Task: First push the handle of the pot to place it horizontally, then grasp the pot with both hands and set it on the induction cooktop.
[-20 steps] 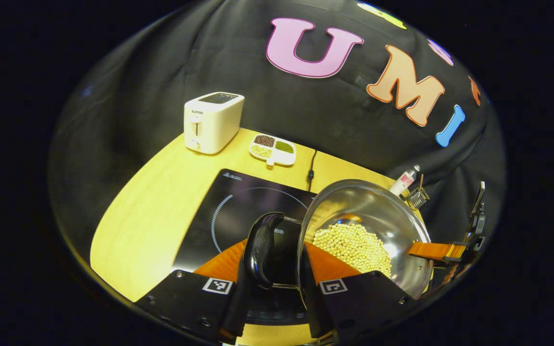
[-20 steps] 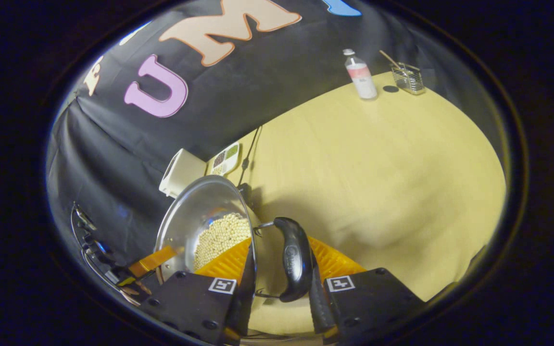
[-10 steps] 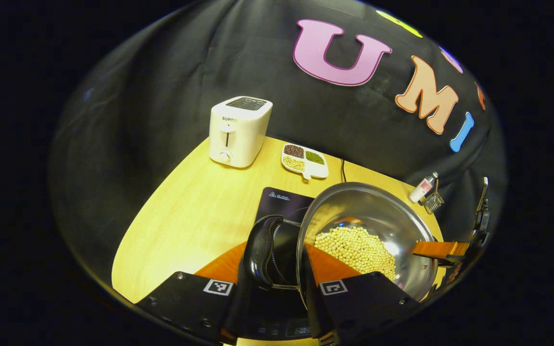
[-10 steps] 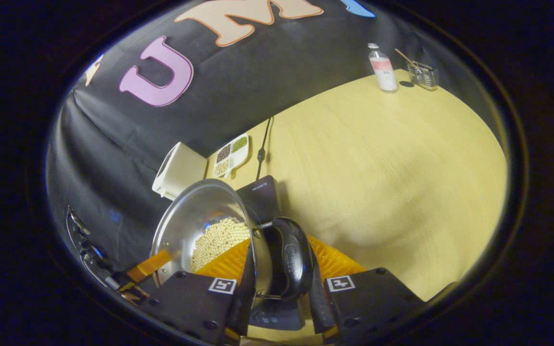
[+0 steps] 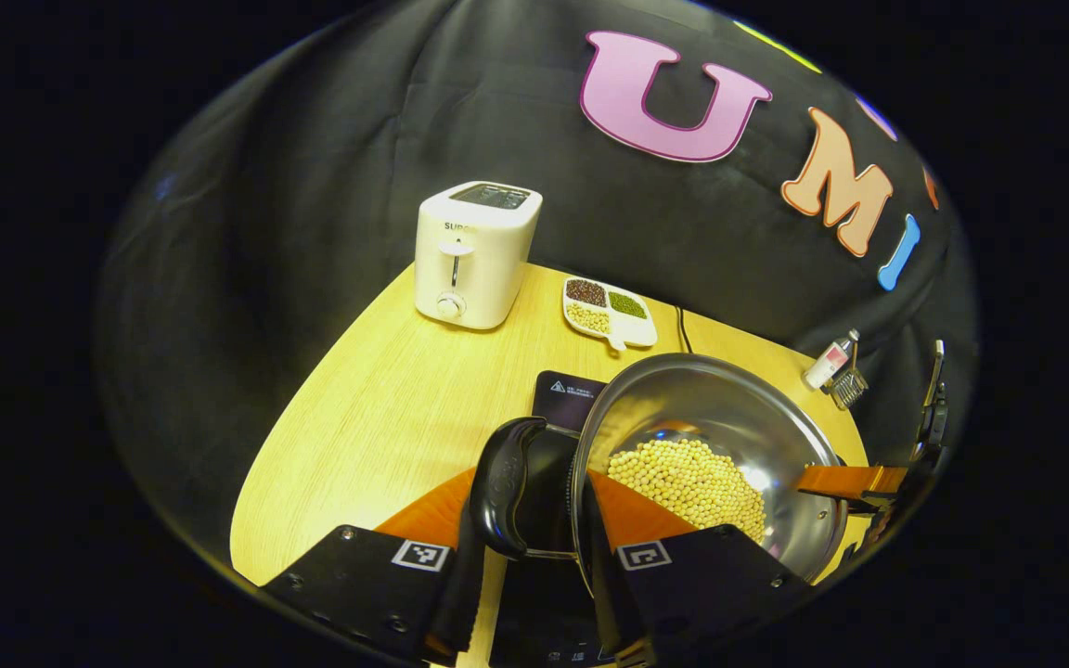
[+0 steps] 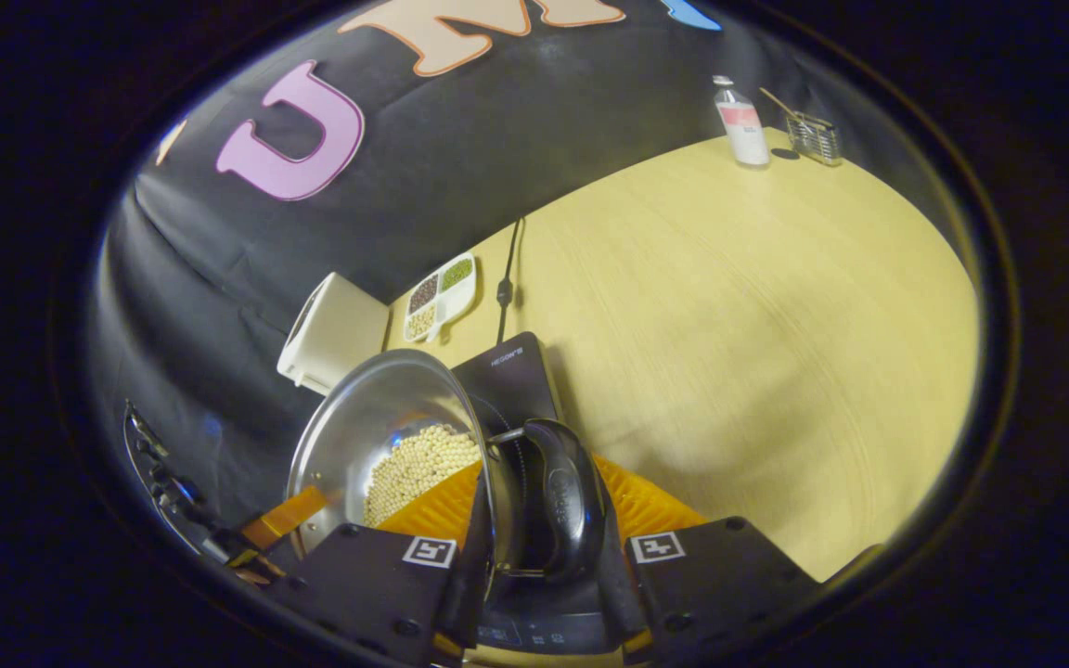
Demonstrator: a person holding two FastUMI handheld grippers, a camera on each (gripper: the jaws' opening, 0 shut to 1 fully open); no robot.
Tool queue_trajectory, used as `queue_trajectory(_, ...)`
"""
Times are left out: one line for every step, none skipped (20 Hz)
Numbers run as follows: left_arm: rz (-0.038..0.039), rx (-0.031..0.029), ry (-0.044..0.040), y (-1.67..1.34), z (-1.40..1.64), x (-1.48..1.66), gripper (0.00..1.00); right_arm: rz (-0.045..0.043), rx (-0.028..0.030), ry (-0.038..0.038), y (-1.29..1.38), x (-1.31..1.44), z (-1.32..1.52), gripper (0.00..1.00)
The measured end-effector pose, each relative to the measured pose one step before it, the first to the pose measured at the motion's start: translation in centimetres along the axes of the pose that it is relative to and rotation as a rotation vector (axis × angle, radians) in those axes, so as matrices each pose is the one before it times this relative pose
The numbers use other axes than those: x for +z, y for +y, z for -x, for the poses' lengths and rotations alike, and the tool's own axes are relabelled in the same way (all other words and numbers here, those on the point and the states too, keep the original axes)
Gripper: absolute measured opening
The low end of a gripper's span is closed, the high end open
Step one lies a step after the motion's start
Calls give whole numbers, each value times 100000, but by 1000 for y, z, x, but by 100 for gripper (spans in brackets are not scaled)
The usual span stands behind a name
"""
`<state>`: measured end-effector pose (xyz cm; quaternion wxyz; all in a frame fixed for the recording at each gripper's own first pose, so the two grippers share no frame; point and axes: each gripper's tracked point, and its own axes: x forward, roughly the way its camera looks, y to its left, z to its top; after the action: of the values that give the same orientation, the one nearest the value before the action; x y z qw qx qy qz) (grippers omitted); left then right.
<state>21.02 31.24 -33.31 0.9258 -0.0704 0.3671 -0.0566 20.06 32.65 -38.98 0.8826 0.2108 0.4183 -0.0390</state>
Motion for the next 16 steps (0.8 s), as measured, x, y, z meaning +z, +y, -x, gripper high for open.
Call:
queue_trajectory(455,-104,746,87,-294,-191,51,-43,-308,278,-108,80,-262,46)
queue_trajectory(129,-163,-618,91,91,126,50,-252,124,-609,48,120,-80,46)
queue_trajectory(-213,-83,-919,3,-30,225,51,-121,20,-374,97,235,-157,46)
queue_trajectory(-654,94,239,-15,104,-36,52,29,30,-21,45,-114,-119,46)
queue_trajectory(-541,-46,-179,-34,125,38,53,-39,98,-66,3,87,-199,46)
queue_trajectory(-80,-181,-535,-37,15,128,53,-115,179,281,-124,70,-17,54)
queue_trajectory(223,-209,146,59,-255,-5,53,-207,102,259,-62,135,-134,53)
queue_trajectory(1118,39,327,137,-263,-144,53,-59,212,414,17,-158,4,53)
queue_trajectory(1359,-121,480,139,-457,-226,54,-9,-77,492,-50,-18,-124,53)
queue_trajectory(1089,-371,-1037,-95,-183,140,55,-405,-1084,636,-121,-260,-349,54)
queue_trajectory(-21,313,-1,71,80,-57,57,-692,251,-617,200,410,24,52)
queue_trajectory(-506,150,1608,25,233,-356,57,-833,978,596,246,-96,-65,52)
queue_trajectory(-164,-44,-326,-16,-136,71,59,-510,893,275,98,31,429,53)
queue_trajectory(-62,-27,454,-34,-28,-94,60,-170,1697,-849,306,314,-326,52)
queue_trajectory(-164,2657,-57,659,41,-2,67,51,1140,-1270,327,340,244,71)
queue_trajectory(218,2014,1049,510,-30,-320,74,574,-390,-1576,-391,456,504,80)
